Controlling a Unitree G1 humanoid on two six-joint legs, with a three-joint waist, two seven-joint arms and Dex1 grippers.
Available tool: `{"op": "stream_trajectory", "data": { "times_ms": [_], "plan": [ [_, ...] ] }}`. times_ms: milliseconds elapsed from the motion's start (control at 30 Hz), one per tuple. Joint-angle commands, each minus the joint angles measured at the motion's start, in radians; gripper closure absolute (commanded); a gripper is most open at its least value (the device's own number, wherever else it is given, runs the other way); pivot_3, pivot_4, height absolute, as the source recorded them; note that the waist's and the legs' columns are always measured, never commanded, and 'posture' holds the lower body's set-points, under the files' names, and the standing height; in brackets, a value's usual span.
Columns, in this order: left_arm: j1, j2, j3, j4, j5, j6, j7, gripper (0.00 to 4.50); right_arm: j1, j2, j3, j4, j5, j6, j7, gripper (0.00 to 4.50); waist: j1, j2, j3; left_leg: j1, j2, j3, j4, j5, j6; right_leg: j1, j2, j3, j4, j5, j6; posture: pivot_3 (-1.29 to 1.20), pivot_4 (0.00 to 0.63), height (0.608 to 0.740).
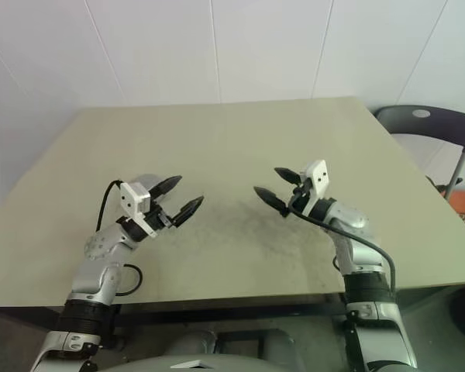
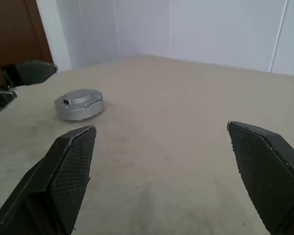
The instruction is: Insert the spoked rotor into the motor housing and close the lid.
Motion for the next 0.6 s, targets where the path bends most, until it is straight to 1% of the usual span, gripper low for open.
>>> {"op": "stream_trajectory", "data": {
  "times_ms": [33, 267, 600],
  "plan": [
    [-0.018, 0.0, 0.0, -0.026, 0.009, -0.026, 0.001, 0.03, -0.02, 0.0, 0.004, -0.03, 0.011, -0.012, 0.005, 0.0, -0.001, 0.0, 0.0, 0.0, 0.0, 0.0, 0.0, 0.0, 0.0, 0.0, 0.0, 0.0, 0.0, 0.0, 0.0, 0.0, 0.0, 0.74],
    [-0.019, -0.001, 0.003, -0.029, 0.009, -0.028, 0.001, 0.03, -0.043, -0.015, -0.004, 0.013, 0.004, -0.034, 0.031, 0.0, -0.001, 0.0, 0.0, 0.0, 0.0, 0.0, 0.0, 0.0, 0.0, 0.0, 0.0, 0.0, 0.0, 0.0, 0.0, 0.0, 0.0, 0.74],
    [-0.026, -0.006, -0.001, -0.022, 0.017, -0.029, 0.003, 0.03, -0.043, -0.01, 0.002, 0.065, -0.014, -0.089, 0.044, 0.0, -0.001, 0.0, 0.0, 0.0, 0.0, 0.0, 0.0, 0.0, 0.0, 0.0, 0.0, 0.0, 0.0, 0.0, 0.0, 0.0, 0.0, 0.74]
  ]
}}
